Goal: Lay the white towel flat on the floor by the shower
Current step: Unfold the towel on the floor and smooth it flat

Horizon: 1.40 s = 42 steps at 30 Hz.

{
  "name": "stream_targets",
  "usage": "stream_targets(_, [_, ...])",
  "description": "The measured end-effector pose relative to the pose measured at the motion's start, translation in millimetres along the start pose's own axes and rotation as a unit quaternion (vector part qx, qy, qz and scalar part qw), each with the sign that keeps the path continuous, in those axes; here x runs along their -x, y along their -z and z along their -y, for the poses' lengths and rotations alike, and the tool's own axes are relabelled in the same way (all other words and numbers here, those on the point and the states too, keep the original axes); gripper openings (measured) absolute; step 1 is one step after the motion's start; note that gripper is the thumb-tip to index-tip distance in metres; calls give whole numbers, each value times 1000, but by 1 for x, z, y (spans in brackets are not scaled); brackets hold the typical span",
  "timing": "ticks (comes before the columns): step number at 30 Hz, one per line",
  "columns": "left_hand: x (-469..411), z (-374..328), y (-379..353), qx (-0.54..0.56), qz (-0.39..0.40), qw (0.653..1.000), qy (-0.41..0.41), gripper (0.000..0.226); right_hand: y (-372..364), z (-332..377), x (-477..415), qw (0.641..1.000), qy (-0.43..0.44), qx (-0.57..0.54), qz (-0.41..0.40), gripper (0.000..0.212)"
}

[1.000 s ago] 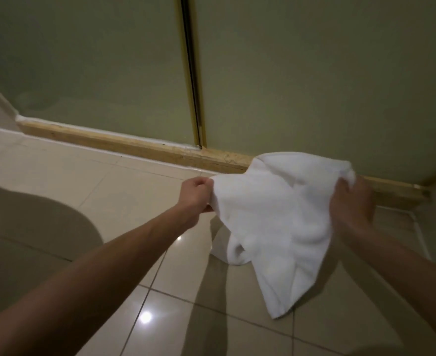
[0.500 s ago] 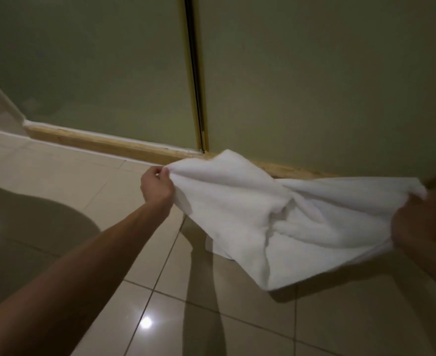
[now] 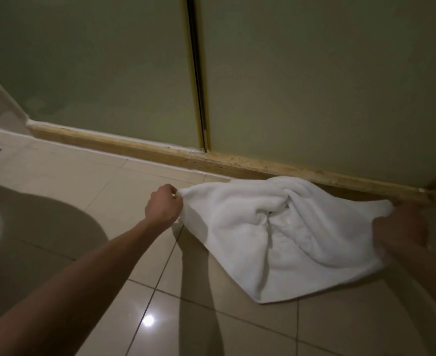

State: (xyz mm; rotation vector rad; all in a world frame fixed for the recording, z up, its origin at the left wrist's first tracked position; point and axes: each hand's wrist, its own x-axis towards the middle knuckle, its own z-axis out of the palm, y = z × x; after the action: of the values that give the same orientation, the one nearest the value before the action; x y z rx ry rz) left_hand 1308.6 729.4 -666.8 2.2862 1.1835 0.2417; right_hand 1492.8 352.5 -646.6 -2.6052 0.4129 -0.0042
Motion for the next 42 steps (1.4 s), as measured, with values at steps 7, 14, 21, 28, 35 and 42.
stream_targets(7, [8, -15, -31, -101, 116, 979, -134, 58, -15, 17, 11, 987, 117, 34, 105, 55])
stream_targets(14, [5, -19, -59, -202, 107, 957, -180, 61, -40, 24, 21, 951, 235, 21, 202, 51])
stream_targets(21, [-20, -66, -84, -77, 188, 952, -228, 61, -52, 51, 16, 935, 286, -76, 198, 44])
stream_targets(28, [-37, -93, -99, -4, 220, 931, -291, 39, -67, 64, 9, 937, 306, -44, 164, 21])
stream_targets(35, [-36, -80, -92, -91, 133, 888, -432, 34, -58, 55, 8, 930, 344, 108, 73, 18])
stream_targets(42, [-26, -45, -70, -148, 115, 876, -444, 33, -48, 38, 1, 940, 312, 132, 35, 17])
